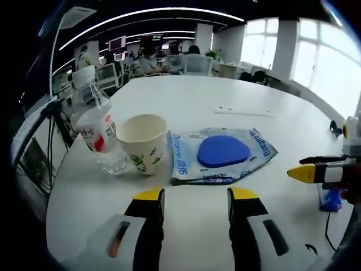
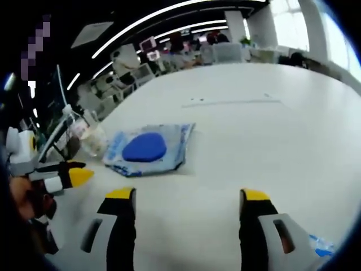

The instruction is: Arrange the tabletop items into an orderly group along one side of the table until the central work area is clear of visible clutter.

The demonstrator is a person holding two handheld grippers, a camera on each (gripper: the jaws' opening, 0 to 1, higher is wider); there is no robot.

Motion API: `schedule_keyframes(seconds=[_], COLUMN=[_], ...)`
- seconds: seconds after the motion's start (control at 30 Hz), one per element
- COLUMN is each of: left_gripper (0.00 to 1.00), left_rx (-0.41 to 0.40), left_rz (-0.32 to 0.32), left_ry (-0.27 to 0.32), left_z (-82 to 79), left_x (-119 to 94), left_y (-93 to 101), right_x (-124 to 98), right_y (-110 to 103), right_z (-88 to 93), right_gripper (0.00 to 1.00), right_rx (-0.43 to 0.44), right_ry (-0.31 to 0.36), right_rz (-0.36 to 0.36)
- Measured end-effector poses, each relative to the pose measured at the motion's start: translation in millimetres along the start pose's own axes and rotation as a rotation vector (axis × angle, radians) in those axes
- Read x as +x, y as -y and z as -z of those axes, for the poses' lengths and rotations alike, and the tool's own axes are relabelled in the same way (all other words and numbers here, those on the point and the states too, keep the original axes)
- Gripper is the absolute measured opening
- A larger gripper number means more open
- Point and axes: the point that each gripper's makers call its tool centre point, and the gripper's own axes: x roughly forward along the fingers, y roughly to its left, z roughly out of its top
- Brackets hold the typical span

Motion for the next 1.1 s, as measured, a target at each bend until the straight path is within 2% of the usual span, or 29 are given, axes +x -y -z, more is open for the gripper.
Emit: schedule_keyframes(seconds=[0.23,0.37,0.7,0.87,0.97,1.1], left_gripper=[0.56,0.61,0.74,0.78,0.80,0.83], left_rx=[0.006,0.009,0.033,0.044,0.042,0.039], left_rz=[0.020,0.030,0.083,0.099,0.106,0.120], left_ry=[0.046,0.052,0.101,0.111,0.118,0.125], left_z=[2.9,7.2,9.2,12.9,15.1,19.8], left_x=[-13,-19,-37,-46,-51,-60], left_y=[0.1,0.0,9.3,13.0,14.2,15.9], right_x=[-9,-16,-32,-43,-50,-60], right_y=[-5,-7,-13,-15,-18,-15], right_z=[6.6,9.8,13.4,19.4,20.0,27.3], right_gripper=[0.81,0.84,0.89,0.92,0.94,0.96], right_rx=[-0.022,-0.034,-0.058,-0.086,-0.094,-0.116], right_ry=[0.006,0.009,0.030,0.027,0.054,0.044], right_rz=[-0.012,-0.012,-0.030,-0.044,-0.057,-0.054])
